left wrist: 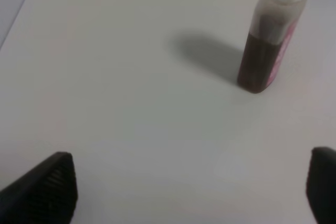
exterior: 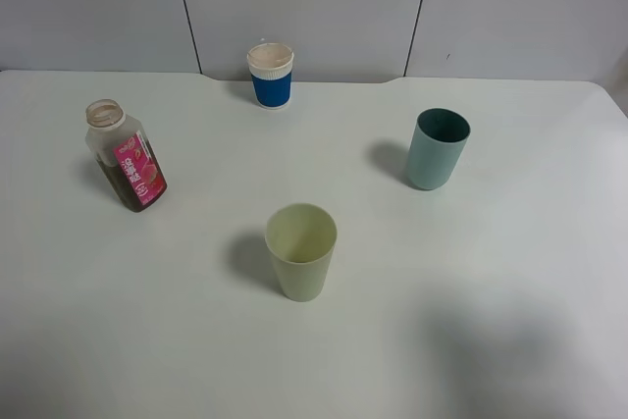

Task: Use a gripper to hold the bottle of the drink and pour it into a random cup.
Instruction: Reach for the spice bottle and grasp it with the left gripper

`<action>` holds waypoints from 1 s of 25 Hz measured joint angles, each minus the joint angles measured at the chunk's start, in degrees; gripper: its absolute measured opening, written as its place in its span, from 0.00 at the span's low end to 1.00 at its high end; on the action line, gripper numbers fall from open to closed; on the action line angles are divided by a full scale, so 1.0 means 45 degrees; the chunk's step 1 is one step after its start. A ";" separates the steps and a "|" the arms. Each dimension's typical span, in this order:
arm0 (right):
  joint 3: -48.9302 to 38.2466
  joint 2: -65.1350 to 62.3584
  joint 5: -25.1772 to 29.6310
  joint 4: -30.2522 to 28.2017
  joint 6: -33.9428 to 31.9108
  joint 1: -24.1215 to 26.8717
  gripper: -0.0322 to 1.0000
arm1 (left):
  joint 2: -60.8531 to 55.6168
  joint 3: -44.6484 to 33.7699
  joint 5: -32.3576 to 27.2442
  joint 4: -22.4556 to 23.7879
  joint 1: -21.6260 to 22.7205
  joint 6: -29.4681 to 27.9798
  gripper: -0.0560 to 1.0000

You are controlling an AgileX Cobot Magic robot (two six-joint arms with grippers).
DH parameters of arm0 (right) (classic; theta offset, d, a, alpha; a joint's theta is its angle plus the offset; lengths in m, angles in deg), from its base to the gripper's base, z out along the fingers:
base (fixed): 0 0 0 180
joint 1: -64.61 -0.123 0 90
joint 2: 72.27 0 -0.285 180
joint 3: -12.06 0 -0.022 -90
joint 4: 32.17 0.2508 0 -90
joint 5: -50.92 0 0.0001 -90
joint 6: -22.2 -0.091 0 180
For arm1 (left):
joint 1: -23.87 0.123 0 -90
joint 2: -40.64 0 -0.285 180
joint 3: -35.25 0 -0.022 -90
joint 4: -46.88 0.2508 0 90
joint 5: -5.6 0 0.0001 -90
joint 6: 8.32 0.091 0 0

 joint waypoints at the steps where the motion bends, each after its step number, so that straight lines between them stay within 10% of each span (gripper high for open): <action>1: 0.0000 0.0000 0.0000 0.0000 0.0000 0.0000 1.00 | 0.0000 0.0000 0.0000 0.0000 0.0000 0.0000 0.83; 25: 0.0000 0.0000 0.0000 0.0000 0.0000 0.0000 1.00 | 0.0000 0.0301 0.1605 0.0047 0.0000 -0.0282 0.98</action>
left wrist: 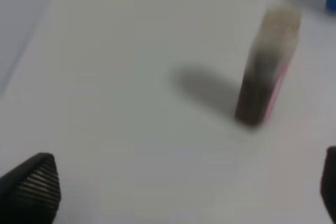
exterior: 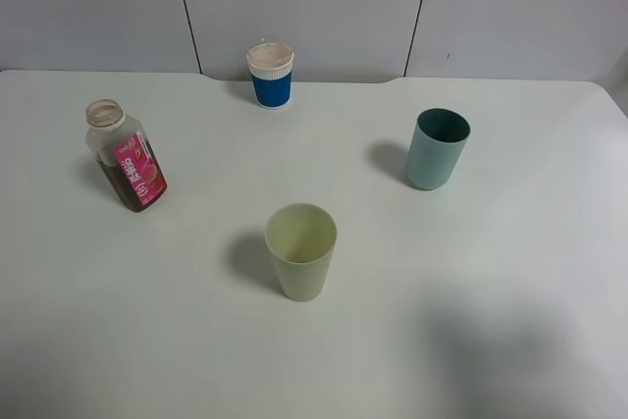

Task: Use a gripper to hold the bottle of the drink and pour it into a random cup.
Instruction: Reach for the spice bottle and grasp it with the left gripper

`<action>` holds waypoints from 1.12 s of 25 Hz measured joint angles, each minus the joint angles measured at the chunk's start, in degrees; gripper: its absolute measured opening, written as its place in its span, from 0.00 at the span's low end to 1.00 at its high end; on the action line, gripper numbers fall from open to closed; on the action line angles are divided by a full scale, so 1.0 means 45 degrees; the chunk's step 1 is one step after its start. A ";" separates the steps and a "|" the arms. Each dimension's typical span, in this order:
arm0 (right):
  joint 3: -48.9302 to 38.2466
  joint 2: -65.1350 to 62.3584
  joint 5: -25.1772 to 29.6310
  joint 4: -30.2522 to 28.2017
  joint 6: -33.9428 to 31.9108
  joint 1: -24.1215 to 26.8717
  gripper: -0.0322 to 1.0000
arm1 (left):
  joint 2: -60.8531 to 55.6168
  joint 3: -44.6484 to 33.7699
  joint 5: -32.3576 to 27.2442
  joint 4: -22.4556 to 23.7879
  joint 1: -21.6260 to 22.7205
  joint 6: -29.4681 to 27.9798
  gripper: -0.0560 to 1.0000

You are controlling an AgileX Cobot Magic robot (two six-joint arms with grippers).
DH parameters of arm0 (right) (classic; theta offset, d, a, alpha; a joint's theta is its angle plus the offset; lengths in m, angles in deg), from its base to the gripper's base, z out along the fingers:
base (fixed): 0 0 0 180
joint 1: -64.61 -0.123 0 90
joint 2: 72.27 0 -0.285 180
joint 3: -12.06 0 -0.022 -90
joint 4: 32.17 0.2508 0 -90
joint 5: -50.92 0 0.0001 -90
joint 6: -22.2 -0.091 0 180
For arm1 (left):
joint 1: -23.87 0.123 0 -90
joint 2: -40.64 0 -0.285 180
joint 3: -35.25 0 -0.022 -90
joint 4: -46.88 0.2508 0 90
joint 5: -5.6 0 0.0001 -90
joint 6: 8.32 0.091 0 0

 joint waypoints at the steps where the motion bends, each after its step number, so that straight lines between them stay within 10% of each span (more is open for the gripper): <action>1: 0.0000 0.0000 0.0000 0.0000 0.0000 0.0000 1.00 | 0.0000 0.0024 0.0255 0.0115 0.0000 -0.0050 0.98; 20: 0.0000 0.0000 0.0000 0.0000 0.0000 0.0000 1.00 | 0.2943 0.0038 0.1938 0.2122 0.0000 -0.0113 0.98; 28: 0.0000 0.0000 0.0000 0.0000 0.0000 0.0000 1.00 | 0.4415 -0.0786 0.4006 0.1641 0.0000 0.1698 0.98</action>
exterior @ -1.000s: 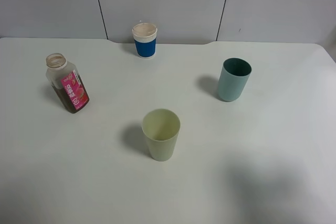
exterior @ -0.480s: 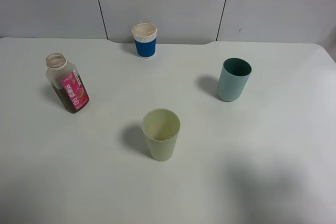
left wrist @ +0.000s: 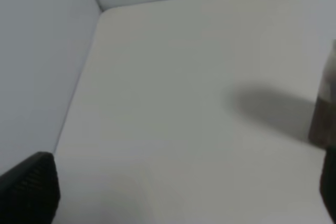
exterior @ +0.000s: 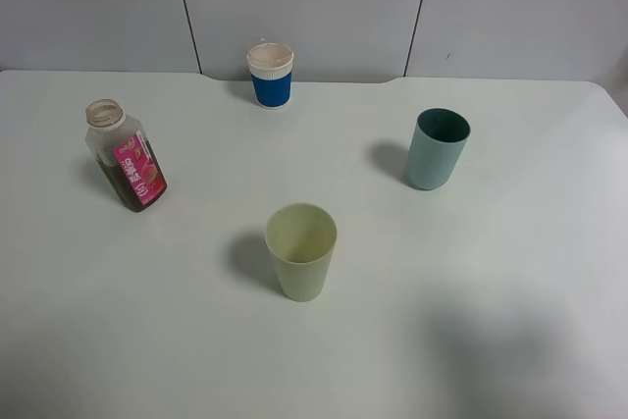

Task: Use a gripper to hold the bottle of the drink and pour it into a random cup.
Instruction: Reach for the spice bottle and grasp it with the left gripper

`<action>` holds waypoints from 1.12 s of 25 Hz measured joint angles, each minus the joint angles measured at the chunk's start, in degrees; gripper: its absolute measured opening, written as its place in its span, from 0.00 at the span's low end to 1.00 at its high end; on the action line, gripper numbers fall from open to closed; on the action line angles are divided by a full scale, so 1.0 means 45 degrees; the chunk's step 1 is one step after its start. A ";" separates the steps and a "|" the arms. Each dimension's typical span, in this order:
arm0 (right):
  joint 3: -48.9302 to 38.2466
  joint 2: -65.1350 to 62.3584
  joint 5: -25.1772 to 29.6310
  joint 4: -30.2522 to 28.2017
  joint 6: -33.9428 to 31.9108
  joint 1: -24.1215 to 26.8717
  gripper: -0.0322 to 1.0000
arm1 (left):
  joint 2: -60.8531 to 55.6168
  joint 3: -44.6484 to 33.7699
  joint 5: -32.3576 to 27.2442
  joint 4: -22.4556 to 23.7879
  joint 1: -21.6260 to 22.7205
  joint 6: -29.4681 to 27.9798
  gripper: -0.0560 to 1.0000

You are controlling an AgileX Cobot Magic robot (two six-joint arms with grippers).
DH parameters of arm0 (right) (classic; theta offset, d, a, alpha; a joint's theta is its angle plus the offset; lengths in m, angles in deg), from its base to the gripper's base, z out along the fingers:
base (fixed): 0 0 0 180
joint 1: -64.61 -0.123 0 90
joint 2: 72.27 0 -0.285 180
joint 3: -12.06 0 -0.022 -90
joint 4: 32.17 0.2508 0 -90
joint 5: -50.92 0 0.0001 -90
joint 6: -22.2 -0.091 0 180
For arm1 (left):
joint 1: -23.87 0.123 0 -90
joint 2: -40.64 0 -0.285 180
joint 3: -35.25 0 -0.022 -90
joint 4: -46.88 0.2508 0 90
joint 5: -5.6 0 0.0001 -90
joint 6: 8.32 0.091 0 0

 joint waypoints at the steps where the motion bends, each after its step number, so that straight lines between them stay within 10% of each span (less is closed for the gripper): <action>1: 0.0000 0.0000 0.0000 0.0000 0.0000 0.0000 1.00 | 0.0044 -0.0287 0.0480 -0.0226 0.0000 0.0317 0.98; 11: 0.0000 0.0000 0.0000 0.0000 0.0000 0.0000 1.00 | 0.0198 -0.2414 0.3217 -0.1171 0.0000 0.0846 0.98; 28: 0.0000 0.0000 0.0000 0.0000 0.0000 0.0000 1.00 | 0.3244 -0.2341 0.6469 -0.1042 0.0000 -0.2595 0.98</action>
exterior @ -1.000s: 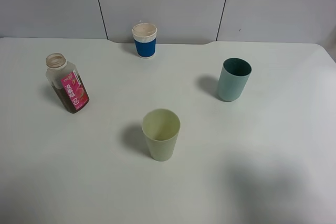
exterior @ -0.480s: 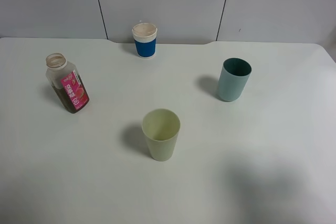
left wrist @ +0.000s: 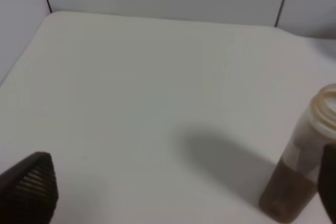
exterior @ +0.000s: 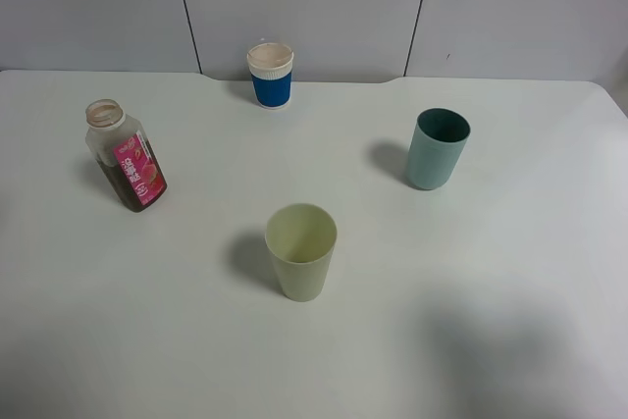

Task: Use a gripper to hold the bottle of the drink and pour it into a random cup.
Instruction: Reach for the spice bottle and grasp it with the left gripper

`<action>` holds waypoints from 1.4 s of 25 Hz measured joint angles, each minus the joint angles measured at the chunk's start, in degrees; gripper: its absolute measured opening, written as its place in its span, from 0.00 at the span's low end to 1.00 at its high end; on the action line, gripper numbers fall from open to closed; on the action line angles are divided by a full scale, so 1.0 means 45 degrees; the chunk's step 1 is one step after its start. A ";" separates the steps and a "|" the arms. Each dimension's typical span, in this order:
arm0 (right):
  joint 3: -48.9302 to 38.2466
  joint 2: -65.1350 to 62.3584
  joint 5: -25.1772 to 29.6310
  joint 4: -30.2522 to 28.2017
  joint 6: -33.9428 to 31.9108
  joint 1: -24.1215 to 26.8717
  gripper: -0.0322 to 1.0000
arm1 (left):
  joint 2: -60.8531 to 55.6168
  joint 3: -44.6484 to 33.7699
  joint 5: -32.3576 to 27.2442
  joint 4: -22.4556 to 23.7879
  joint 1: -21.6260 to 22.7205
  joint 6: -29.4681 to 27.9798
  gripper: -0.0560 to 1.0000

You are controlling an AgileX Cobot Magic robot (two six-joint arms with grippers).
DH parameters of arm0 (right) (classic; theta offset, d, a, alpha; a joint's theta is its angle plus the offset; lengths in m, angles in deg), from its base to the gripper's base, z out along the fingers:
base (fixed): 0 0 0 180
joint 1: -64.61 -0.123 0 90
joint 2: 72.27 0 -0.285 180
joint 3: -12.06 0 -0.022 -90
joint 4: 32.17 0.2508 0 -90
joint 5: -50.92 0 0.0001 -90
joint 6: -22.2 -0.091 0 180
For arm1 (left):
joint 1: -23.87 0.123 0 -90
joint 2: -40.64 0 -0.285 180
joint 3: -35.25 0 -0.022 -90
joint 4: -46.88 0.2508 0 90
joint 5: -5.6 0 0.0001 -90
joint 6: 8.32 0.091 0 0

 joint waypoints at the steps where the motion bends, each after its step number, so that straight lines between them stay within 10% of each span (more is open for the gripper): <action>1: 0.0000 0.0000 0.0000 0.0000 0.0000 0.0000 1.00 | 0.0182 0.0000 0.0064 0.0066 0.0000 -0.0020 0.98; 35: 0.0000 0.0000 0.0000 0.0000 0.0000 0.0000 1.00 | 0.7624 -0.1766 0.8219 0.2246 0.0000 -0.2177 0.98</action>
